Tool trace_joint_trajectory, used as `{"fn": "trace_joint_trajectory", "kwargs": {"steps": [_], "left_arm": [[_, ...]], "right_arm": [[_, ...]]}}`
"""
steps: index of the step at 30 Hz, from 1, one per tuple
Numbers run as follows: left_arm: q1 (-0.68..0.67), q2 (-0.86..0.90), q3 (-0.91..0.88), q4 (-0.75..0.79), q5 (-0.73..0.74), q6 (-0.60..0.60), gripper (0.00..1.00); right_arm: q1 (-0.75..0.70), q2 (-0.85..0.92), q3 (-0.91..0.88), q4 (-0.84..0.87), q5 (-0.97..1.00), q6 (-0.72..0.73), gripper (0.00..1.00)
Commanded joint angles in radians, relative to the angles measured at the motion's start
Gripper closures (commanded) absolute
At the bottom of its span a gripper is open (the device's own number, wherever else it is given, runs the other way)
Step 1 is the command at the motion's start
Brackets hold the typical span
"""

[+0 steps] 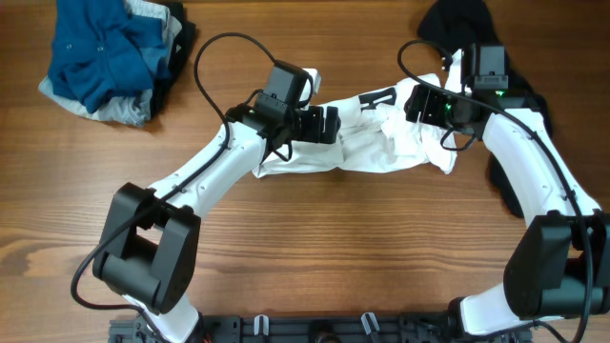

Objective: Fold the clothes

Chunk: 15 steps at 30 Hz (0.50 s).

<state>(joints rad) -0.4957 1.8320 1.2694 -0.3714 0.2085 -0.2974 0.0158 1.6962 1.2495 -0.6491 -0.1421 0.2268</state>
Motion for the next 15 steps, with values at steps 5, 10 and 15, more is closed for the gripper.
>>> {"fn": "trace_joint_trajectory", "kwargs": {"steps": [5,10,15], "left_arm": [[0.035,0.004,0.016,-0.073,0.008,-0.002,0.0],[0.085,0.003,0.016,-0.2,0.007,-0.002,0.0],[0.126,0.003,0.016,-0.289,-0.037,0.005,0.0]], "right_arm": [[-0.04,0.026,-0.014,0.032,-0.012,-0.02,0.07],[-0.051,0.092,-0.014,0.061,0.105,-0.051,0.0],[-0.051,0.193,-0.014,0.12,0.082,-0.122,0.01]]}}
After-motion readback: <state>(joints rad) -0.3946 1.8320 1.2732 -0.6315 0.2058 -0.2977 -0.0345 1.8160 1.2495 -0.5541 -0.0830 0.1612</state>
